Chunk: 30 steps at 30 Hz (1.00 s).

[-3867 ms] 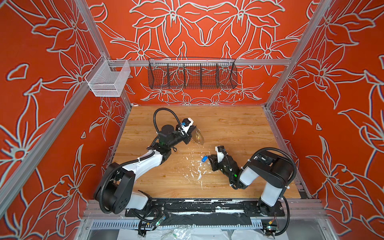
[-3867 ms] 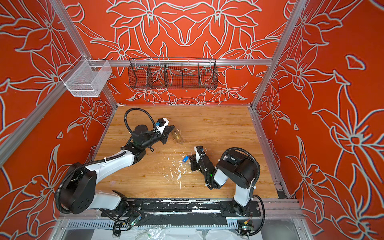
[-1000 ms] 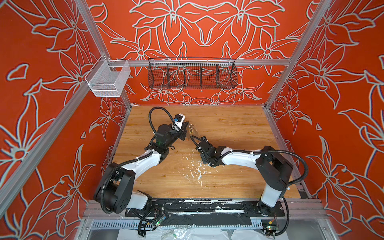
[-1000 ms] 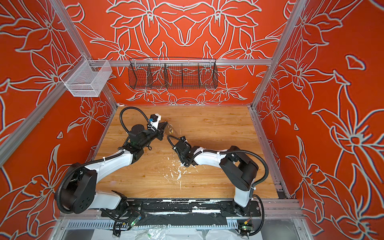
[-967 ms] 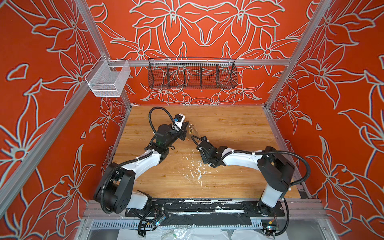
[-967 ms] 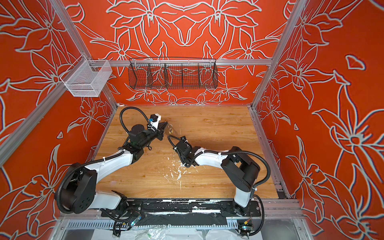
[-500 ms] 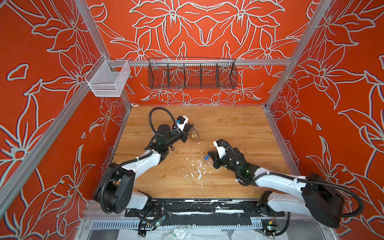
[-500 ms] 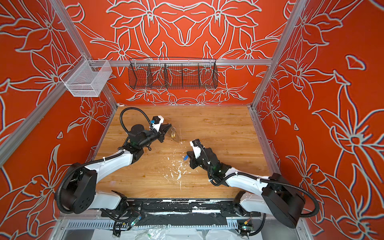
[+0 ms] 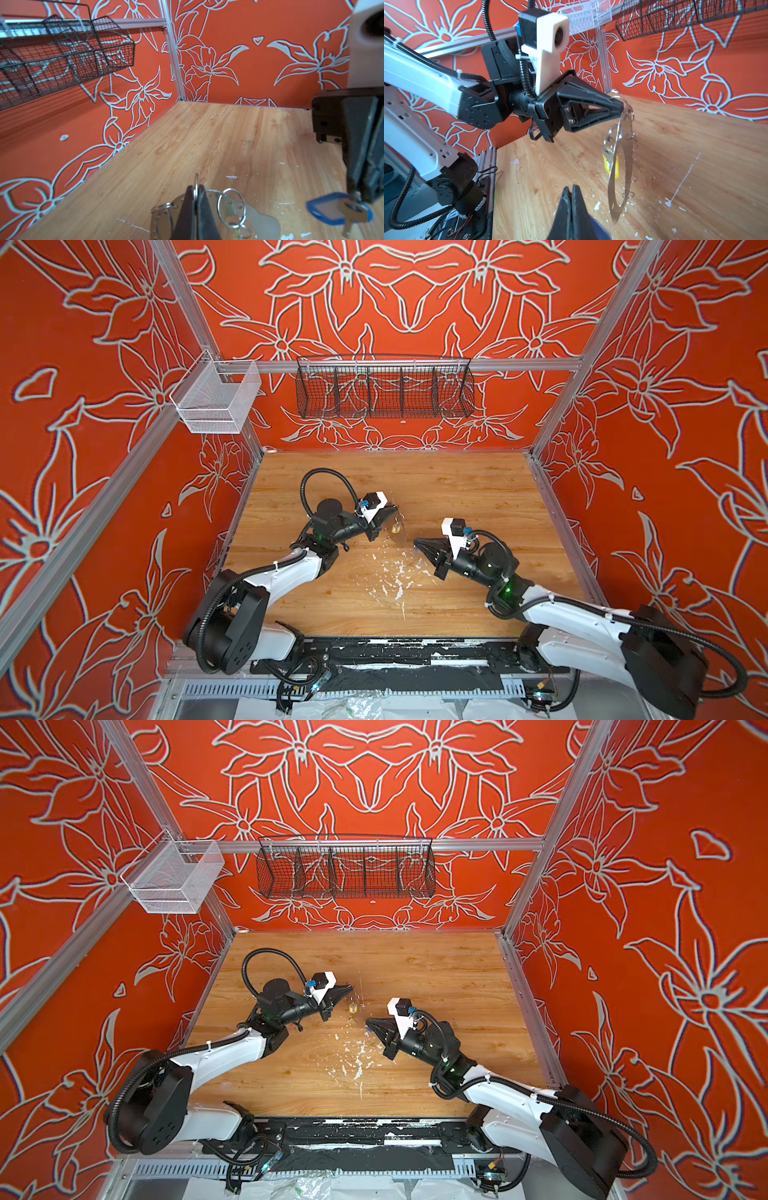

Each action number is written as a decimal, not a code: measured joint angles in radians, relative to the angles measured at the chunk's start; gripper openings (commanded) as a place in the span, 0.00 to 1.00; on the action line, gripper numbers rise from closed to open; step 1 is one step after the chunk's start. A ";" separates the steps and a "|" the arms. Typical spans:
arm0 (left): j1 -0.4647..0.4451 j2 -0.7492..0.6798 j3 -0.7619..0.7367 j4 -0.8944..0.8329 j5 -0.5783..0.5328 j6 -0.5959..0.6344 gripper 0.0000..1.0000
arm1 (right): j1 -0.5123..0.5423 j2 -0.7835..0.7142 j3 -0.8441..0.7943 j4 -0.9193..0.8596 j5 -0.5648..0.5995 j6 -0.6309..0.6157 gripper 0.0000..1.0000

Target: Put the keys on the keyring

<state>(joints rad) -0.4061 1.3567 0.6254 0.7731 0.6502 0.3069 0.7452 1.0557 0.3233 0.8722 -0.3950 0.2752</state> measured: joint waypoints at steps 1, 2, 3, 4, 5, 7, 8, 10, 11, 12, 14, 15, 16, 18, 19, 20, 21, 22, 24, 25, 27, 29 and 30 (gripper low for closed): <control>-0.008 -0.007 -0.004 0.000 0.003 0.015 0.00 | 0.000 -0.009 -0.001 0.000 -0.003 -0.002 0.00; -0.015 -0.013 -0.006 0.000 0.006 0.031 0.00 | 0.000 -0.019 -0.001 -0.002 -0.003 -0.002 0.00; -0.021 -0.019 -0.010 0.000 0.008 0.042 0.00 | 0.000 -0.029 -0.001 -0.008 -0.002 -0.003 0.00; -0.027 -0.026 -0.014 0.001 0.011 0.055 0.00 | 0.000 -0.041 -0.001 -0.015 0.001 -0.004 0.00; -0.034 -0.032 -0.019 0.003 0.016 0.068 0.00 | 0.000 -0.051 -0.001 -0.022 0.005 -0.005 0.00; -0.045 -0.042 -0.025 0.003 0.026 0.091 0.00 | 0.000 -0.069 -0.001 -0.030 0.009 -0.006 0.00; -0.052 -0.047 -0.027 0.003 0.031 0.103 0.00 | 0.000 -0.076 -0.001 -0.034 0.014 -0.006 0.00; -0.064 -0.053 -0.032 0.003 0.040 0.126 0.00 | 0.000 -0.086 -0.001 -0.042 0.022 -0.006 0.00; -0.070 -0.058 -0.034 0.003 0.047 0.138 0.00 | 0.000 -0.091 -0.001 -0.048 0.026 -0.006 0.00; -0.074 -0.060 -0.035 0.002 0.052 0.146 0.00 | 0.000 -0.095 -0.001 -0.054 0.031 -0.006 0.00; -0.081 -0.065 -0.039 0.001 0.066 0.165 0.00 | 0.000 -0.102 0.001 -0.073 0.045 -0.006 0.00; -0.085 -0.069 -0.040 0.000 0.071 0.172 0.00 | 0.000 -0.105 0.001 -0.080 0.056 -0.006 0.00; -0.087 -0.073 -0.044 -0.001 0.075 0.179 0.00 | 0.000 -0.110 0.001 -0.085 0.066 -0.006 0.00; -0.094 -0.082 -0.048 -0.005 0.082 0.195 0.00 | 0.000 -0.119 0.001 -0.092 0.081 -0.006 0.00; -0.099 -0.086 -0.050 -0.009 0.086 0.203 0.00 | 0.000 -0.125 0.001 -0.095 0.084 -0.006 0.00; -0.104 -0.091 -0.050 -0.014 0.090 0.213 0.00 | 0.000 -0.131 0.001 -0.098 0.085 -0.006 0.00; -0.107 -0.094 -0.050 -0.018 0.094 0.221 0.00 | 0.000 -0.136 0.001 -0.101 0.085 -0.006 0.00; -0.112 -0.097 -0.050 -0.023 0.098 0.230 0.00 | 0.000 -0.142 0.002 -0.105 0.084 -0.006 0.00; -0.118 -0.102 -0.050 -0.034 0.106 0.246 0.00 | 0.000 -0.149 0.004 -0.109 0.084 -0.006 0.00; -0.121 -0.103 -0.050 -0.037 0.111 0.254 0.00 | 0.000 -0.151 0.005 -0.109 0.083 -0.006 0.00; -0.128 -0.105 -0.050 -0.047 0.115 0.267 0.00 | 0.000 -0.153 0.005 -0.112 0.084 -0.006 0.00; -0.134 -0.106 -0.050 -0.060 0.116 0.278 0.00 | 0.000 -0.155 0.007 -0.124 0.087 -0.006 0.00; -0.136 -0.106 -0.050 -0.066 0.116 0.281 0.00 | 0.000 -0.155 0.011 -0.135 0.092 -0.006 0.00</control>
<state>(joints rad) -0.5419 1.2510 0.5758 0.7071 0.7666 0.5877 0.7452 0.9009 0.3340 0.7372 -0.3031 0.2691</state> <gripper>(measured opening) 0.047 0.049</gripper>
